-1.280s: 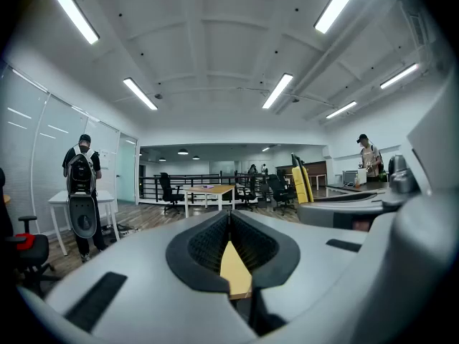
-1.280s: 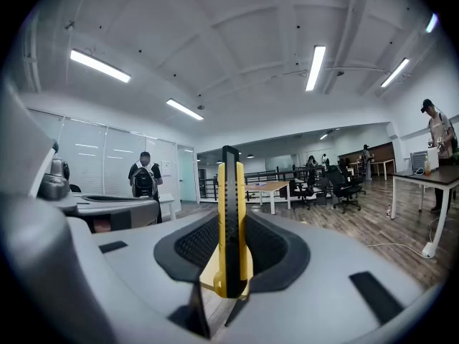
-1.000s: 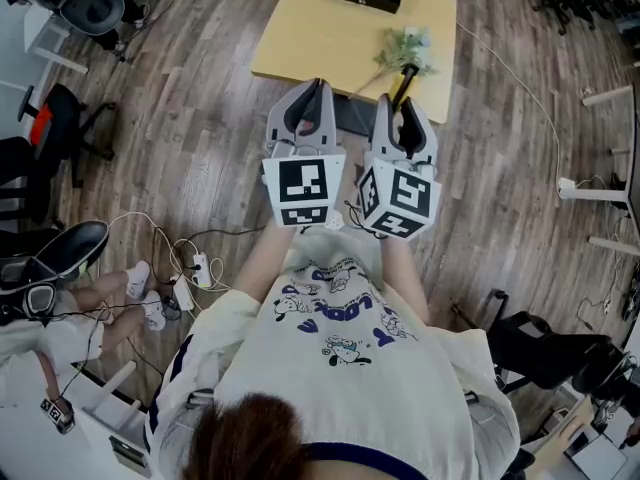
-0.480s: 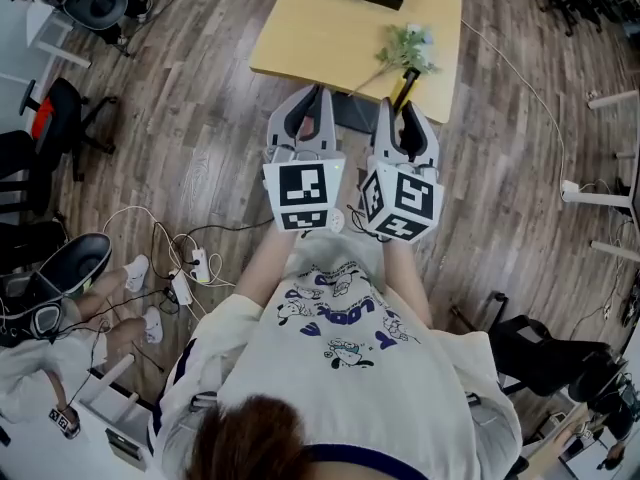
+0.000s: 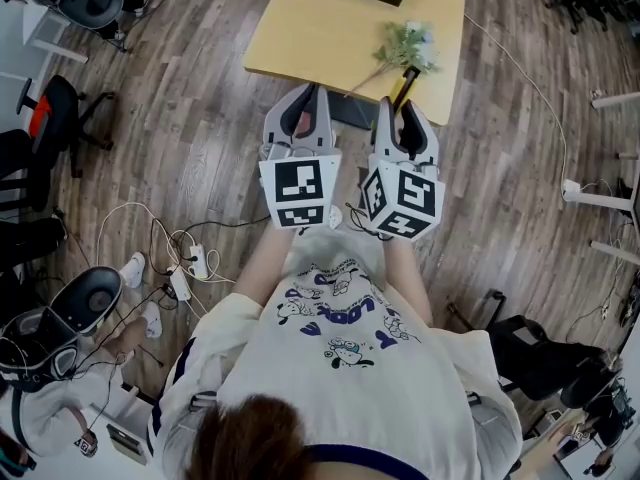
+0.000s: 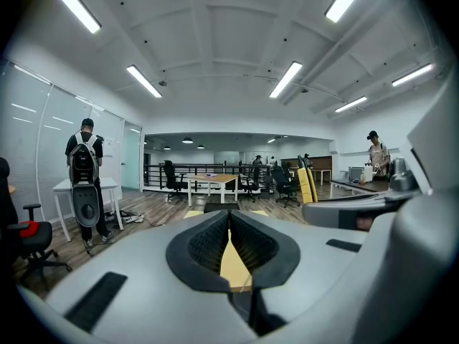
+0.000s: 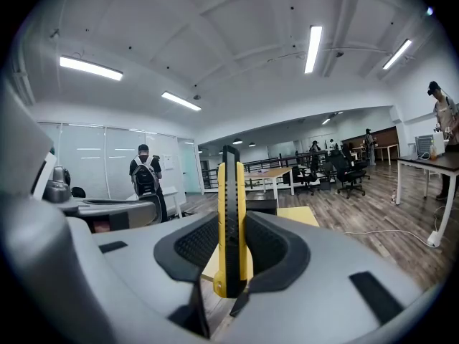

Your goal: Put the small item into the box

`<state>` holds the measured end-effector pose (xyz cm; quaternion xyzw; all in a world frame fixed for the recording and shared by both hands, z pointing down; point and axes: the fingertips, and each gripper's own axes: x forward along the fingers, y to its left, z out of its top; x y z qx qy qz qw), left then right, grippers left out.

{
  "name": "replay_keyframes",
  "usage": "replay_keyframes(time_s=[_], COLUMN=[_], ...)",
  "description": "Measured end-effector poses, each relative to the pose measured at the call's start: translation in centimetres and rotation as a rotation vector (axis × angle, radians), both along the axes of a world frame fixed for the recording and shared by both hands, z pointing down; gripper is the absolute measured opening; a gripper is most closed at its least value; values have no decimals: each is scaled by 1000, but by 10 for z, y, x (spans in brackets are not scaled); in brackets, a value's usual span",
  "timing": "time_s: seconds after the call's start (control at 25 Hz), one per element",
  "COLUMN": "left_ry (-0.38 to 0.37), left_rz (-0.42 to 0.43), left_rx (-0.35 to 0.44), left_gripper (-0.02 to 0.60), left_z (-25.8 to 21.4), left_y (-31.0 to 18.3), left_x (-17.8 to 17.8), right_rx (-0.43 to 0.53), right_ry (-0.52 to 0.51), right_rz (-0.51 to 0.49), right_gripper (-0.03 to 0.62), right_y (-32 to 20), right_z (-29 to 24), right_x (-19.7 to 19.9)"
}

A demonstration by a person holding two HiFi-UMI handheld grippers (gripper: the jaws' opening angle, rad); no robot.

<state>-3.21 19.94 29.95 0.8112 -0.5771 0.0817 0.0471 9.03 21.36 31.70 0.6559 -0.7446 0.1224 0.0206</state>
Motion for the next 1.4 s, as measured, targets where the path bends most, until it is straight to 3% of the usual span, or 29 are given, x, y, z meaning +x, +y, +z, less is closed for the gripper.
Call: replay_keyframes(time_s=[1.4], left_ry=[39], left_rz=[79], left_rx=[-103], left_gripper=[20], left_z=[18], left_y=[-301], left_x=[5], right_rx=[-98], right_ry=[45], right_rz=[40], right_gripper=[129], right_y=[-292], right_z=[4], right_x=[11])
